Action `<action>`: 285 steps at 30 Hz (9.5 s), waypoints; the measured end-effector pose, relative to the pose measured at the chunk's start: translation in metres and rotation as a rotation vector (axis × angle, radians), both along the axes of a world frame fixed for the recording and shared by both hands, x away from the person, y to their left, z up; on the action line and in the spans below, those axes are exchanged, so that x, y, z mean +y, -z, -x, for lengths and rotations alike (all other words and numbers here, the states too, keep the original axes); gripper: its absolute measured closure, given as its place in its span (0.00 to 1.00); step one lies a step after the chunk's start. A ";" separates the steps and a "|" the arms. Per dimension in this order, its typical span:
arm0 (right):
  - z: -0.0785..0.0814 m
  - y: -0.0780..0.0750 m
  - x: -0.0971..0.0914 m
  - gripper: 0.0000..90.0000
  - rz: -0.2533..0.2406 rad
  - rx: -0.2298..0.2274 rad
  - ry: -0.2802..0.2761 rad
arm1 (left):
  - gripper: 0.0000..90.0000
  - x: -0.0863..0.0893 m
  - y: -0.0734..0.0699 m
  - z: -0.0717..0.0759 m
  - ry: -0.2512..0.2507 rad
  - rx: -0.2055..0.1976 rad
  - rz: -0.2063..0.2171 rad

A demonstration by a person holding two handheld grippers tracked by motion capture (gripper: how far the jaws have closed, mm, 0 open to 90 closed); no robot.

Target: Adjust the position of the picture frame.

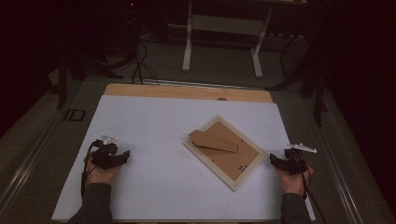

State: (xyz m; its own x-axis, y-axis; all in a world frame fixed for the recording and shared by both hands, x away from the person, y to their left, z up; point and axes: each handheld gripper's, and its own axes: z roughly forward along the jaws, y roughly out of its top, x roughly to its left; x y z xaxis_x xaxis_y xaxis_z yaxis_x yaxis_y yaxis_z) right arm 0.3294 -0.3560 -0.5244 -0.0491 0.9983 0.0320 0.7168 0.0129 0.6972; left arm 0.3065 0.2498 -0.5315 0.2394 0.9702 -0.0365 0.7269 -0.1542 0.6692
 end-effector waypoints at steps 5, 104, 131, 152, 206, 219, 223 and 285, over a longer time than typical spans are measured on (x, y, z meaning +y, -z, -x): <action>0.005 -0.007 0.002 0.43 -0.011 -0.037 -0.037 | 0.63 0.004 -0.004 0.003 0.022 -0.003 0.053; 0.021 -0.002 0.042 1.00 0.043 0.073 -0.288 | 1.00 -0.098 -0.027 -0.062 0.394 -0.096 0.094; 0.013 -0.003 0.069 1.00 0.060 0.086 -0.354 | 1.00 -0.137 -0.010 -0.086 0.439 -0.042 0.066; 0.023 -0.004 0.088 1.00 0.077 0.105 -0.423 | 1.00 -0.143 0.000 -0.096 0.435 -0.020 0.061; -0.008 -0.005 0.092 1.00 0.070 0.116 -0.432 | 1.00 -0.144 -0.003 -0.064 0.391 0.021 0.008; -0.018 -0.005 0.094 1.00 0.066 0.118 -0.431 | 1.00 -0.144 -0.005 -0.058 0.385 0.024 -0.009; -0.021 -0.004 0.095 1.00 0.061 0.113 -0.432 | 1.00 -0.144 -0.007 -0.055 0.384 0.013 -0.017; -0.040 -0.004 0.133 1.00 0.029 0.097 -0.512 | 1.00 -0.105 -0.006 -0.009 0.339 0.040 0.043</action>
State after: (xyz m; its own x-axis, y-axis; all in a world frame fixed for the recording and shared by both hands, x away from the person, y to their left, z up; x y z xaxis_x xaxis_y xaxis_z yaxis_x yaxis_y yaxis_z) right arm 0.3690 -0.2231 -0.5209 -0.5293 0.8478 0.0334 0.6750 0.3968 0.6221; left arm 0.3158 0.1452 -0.5252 0.5452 0.8333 -0.0917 0.6654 -0.3635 0.6520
